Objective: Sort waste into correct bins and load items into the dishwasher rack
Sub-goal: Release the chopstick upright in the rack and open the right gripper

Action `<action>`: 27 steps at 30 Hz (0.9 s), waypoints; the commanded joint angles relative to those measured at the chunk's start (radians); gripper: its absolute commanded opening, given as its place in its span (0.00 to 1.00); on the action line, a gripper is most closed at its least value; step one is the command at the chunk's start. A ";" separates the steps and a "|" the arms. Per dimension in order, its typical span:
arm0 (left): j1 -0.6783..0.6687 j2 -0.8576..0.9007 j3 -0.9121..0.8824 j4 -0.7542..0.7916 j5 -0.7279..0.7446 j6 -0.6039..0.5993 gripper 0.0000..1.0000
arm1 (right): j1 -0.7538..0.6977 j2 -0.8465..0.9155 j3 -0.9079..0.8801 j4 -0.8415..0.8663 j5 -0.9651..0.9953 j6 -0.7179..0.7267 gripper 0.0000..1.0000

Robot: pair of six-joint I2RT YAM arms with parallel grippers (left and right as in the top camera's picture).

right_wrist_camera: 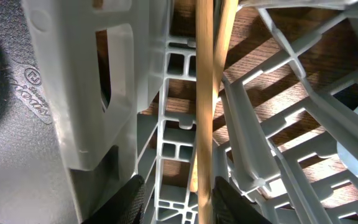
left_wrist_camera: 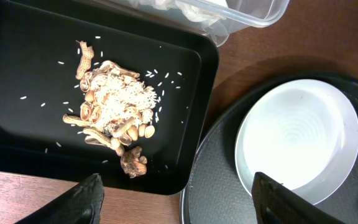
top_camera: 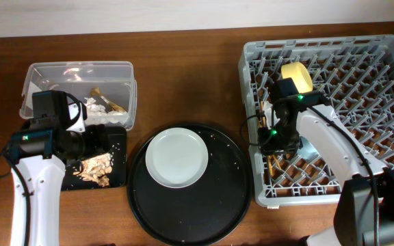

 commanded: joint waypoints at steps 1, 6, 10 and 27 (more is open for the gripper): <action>0.003 -0.011 0.003 -0.001 -0.004 -0.002 0.76 | 0.005 0.003 0.025 -0.001 0.010 0.006 0.38; 0.003 -0.011 0.003 -0.001 -0.003 -0.002 0.76 | 0.005 0.010 0.015 0.003 0.047 0.006 0.38; 0.003 -0.011 0.003 -0.001 -0.003 -0.002 0.76 | 0.005 0.034 0.004 0.013 0.061 0.006 0.36; 0.003 -0.011 0.003 0.000 -0.004 -0.002 0.76 | 0.005 0.043 -0.019 0.021 0.051 0.003 0.04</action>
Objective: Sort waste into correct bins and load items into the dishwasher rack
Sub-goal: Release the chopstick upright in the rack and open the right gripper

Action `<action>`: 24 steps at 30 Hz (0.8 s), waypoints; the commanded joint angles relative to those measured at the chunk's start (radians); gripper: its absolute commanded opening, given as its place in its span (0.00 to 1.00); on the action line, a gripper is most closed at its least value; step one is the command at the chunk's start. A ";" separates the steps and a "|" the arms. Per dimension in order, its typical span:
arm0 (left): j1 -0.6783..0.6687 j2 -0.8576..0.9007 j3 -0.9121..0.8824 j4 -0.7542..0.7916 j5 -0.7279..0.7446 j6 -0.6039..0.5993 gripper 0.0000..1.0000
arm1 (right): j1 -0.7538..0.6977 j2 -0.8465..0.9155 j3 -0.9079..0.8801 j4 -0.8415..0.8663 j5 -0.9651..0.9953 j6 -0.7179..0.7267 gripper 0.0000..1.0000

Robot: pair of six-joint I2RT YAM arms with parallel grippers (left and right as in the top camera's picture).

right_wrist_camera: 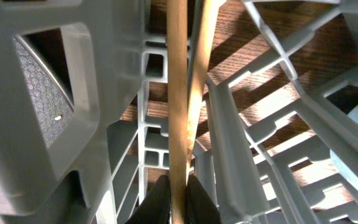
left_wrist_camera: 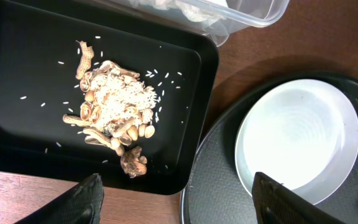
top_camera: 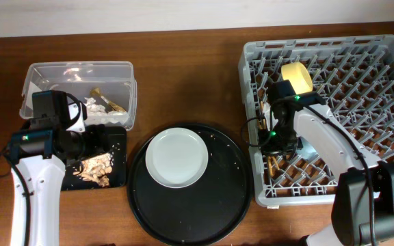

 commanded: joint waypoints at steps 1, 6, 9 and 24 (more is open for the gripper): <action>0.003 -0.011 0.003 -0.001 -0.004 -0.002 0.76 | 0.005 0.008 0.002 -0.001 0.006 0.003 0.04; 0.003 -0.011 0.003 0.000 -0.004 -0.002 0.76 | 0.005 -0.018 0.100 -0.074 0.010 0.003 0.04; 0.003 -0.011 0.003 0.000 -0.004 -0.002 0.76 | 0.005 -0.019 0.134 -0.126 0.010 0.003 0.04; 0.003 -0.011 0.003 0.000 -0.004 -0.002 0.76 | 0.005 -0.027 0.249 -0.141 0.047 0.061 0.07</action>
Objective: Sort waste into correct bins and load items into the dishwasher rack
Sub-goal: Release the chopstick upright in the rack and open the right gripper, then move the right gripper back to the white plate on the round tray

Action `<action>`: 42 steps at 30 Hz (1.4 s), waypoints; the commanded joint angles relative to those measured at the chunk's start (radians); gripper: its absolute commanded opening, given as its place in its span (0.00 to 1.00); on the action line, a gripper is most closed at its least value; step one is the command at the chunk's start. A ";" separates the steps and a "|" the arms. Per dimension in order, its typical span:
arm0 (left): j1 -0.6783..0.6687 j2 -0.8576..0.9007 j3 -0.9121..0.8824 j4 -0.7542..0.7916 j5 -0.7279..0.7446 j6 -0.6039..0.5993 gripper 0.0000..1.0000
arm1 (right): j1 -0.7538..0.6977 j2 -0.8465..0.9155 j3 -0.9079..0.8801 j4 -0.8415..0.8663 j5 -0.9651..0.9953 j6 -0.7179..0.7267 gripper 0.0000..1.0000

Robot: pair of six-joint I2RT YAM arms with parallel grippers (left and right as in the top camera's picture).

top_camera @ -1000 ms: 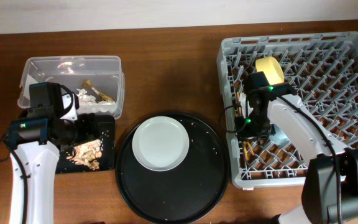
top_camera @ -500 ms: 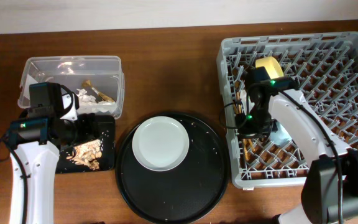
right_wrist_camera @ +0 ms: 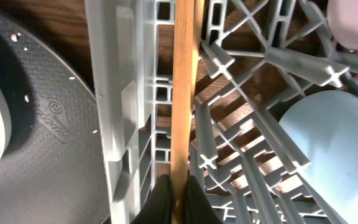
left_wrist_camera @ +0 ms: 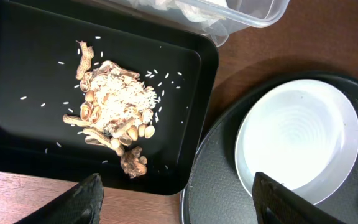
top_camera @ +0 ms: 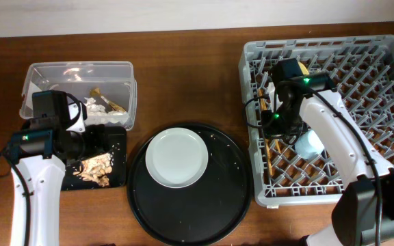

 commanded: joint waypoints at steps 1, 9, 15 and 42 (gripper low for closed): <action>0.003 -0.011 0.003 -0.001 -0.004 -0.002 0.76 | 0.005 -0.023 0.019 -0.001 0.016 0.016 0.23; 0.003 -0.011 0.003 -0.001 -0.004 -0.002 0.76 | 0.005 -0.023 0.019 -0.022 0.004 0.015 0.41; 0.003 -0.011 0.003 -0.001 -0.004 -0.002 0.76 | 0.027 -0.025 0.204 -0.067 -0.109 0.013 0.44; 0.003 -0.011 0.003 -0.007 -0.003 -0.002 0.76 | 0.457 0.425 0.132 0.122 -0.136 0.176 0.41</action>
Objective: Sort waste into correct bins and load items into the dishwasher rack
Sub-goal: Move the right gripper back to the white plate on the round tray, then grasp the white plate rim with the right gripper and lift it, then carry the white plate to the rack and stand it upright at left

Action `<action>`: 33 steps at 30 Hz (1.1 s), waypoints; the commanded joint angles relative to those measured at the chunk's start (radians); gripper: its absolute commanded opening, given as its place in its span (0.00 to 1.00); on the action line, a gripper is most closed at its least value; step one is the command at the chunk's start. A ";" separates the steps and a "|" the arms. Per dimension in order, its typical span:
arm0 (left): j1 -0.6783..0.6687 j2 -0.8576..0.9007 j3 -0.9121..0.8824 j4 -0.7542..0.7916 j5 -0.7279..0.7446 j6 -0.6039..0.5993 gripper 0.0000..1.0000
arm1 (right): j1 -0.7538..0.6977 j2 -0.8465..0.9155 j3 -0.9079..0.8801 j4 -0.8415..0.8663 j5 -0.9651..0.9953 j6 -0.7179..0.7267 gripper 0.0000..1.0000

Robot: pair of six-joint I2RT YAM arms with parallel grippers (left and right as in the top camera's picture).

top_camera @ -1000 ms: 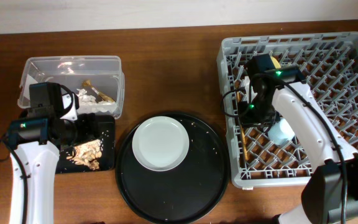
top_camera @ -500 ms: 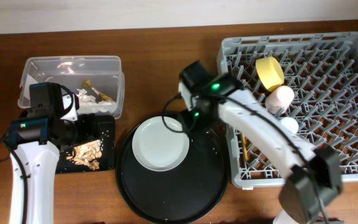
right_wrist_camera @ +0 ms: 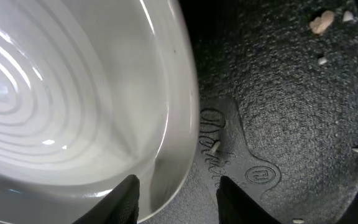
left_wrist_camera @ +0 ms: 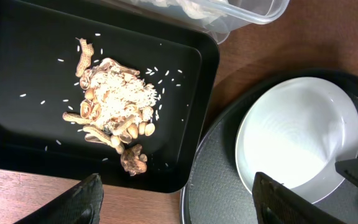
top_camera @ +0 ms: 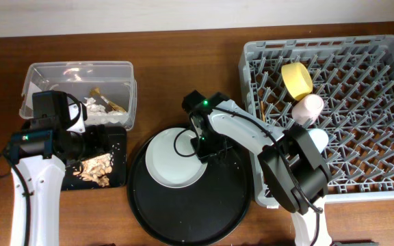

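A white plate (top_camera: 173,158) lies on the round black tray (top_camera: 183,219) in the middle of the table. My right gripper (top_camera: 204,145) is low at the plate's right side. In the right wrist view it (right_wrist_camera: 178,199) is open, with the plate's rim (right_wrist_camera: 182,112) between its fingers. My left gripper (left_wrist_camera: 176,202) hangs open and empty over the near edge of the black rectangular tray (left_wrist_camera: 17,37), which holds rice and peanut shells (left_wrist_camera: 114,102). Wooden chopsticks (top_camera: 261,109) lie along the left side of the grey dishwasher rack (top_camera: 388,181).
A clear plastic bin (top_camera: 81,72) with scraps stands behind the rectangular tray. In the rack are a yellow cup (top_camera: 297,78), a pink cup (top_camera: 307,107) and a pale blue bowl (top_camera: 318,139). Crumbs dot the round tray. The table is dark brown wood.
My right gripper was shut on the chopsticks inside the rack. Now it is out of the rack, open around the white plate's right rim; the chopsticks stay in the rack. The left arm is unmoved.
My right gripper stood open around the chopsticks at the rack's left side, then shut on them, then held them farther back along that side. Now it has let them go and is at the plate. The left gripper stayed open over the scrap tray.
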 commanded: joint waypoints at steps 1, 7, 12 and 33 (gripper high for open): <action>0.003 -0.011 0.003 0.000 -0.003 -0.002 0.76 | 0.010 0.006 -0.009 0.009 -0.012 0.062 0.38; 0.003 -0.011 0.003 -0.001 -0.003 -0.002 0.76 | 0.011 0.006 -0.012 0.018 -0.013 0.102 0.36; 0.003 -0.011 0.003 -0.002 -0.003 -0.002 0.76 | 0.032 0.006 -0.038 0.052 -0.012 0.139 0.36; 0.003 -0.011 0.003 0.003 -0.004 -0.002 0.76 | -0.229 -0.522 0.110 -0.034 0.557 0.088 0.04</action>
